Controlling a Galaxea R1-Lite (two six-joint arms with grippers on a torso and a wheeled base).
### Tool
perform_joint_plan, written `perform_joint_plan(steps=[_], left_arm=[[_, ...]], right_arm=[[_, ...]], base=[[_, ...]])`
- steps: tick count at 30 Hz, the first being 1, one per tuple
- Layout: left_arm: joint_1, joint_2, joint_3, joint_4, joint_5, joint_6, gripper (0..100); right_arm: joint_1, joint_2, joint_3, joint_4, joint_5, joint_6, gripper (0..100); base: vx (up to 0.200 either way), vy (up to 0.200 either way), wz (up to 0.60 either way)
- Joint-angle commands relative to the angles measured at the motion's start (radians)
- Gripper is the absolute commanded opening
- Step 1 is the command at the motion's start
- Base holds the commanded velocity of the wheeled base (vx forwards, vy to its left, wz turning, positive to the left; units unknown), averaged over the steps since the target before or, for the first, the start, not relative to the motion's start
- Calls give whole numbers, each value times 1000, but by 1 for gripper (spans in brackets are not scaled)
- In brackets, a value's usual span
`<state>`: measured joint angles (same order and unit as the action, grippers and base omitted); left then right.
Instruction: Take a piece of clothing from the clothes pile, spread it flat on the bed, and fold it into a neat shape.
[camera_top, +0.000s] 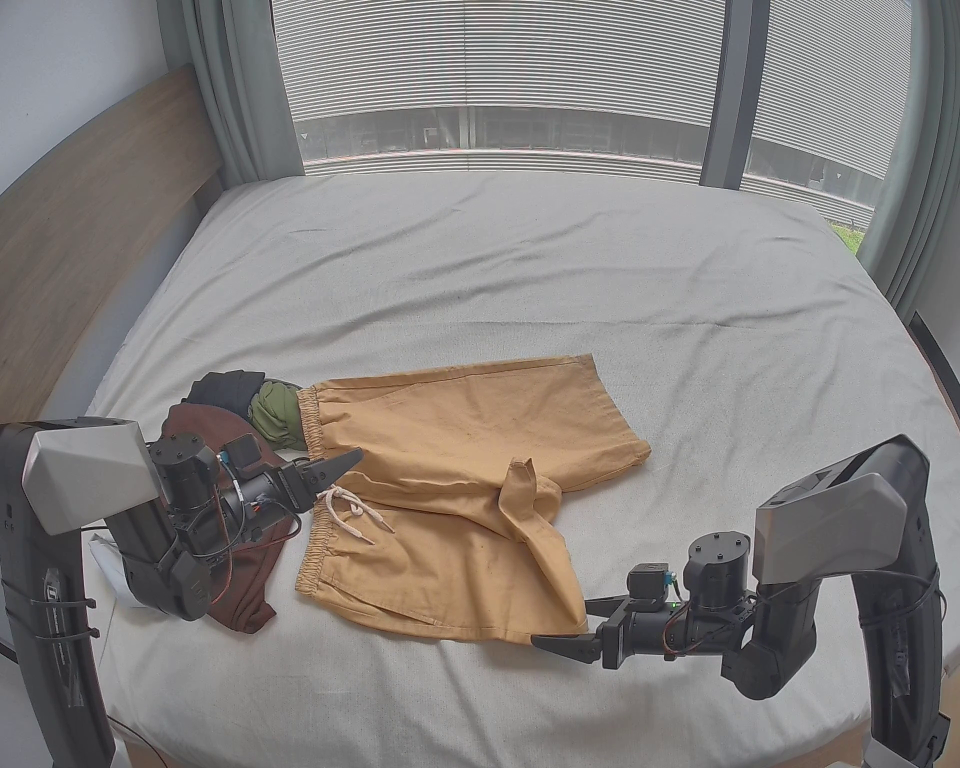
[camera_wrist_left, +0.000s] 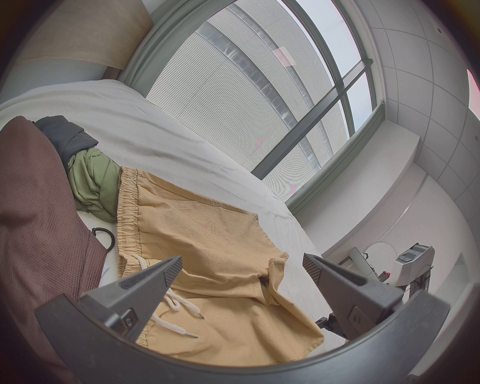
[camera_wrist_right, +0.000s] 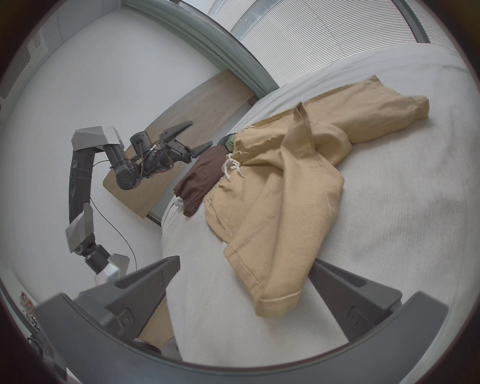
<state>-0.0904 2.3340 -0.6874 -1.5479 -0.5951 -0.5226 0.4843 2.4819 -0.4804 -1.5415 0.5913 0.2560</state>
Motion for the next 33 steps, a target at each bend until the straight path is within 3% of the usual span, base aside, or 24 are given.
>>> perform_joint_plan(steps=[1,17,33], left_arm=[[0,1,0,-1,0,-1,100],[0,-1,-1,-3,0,-1,100],[5,-1,-1,-3,1,-2,100]], right_arm=[[27,-80,36,0,1,5,100],[34,-124,26,0,1,28,100],[70,25,-196,0,-4,101,100]], base=[[0,0,0],[0,0,0],[0,0,0]])
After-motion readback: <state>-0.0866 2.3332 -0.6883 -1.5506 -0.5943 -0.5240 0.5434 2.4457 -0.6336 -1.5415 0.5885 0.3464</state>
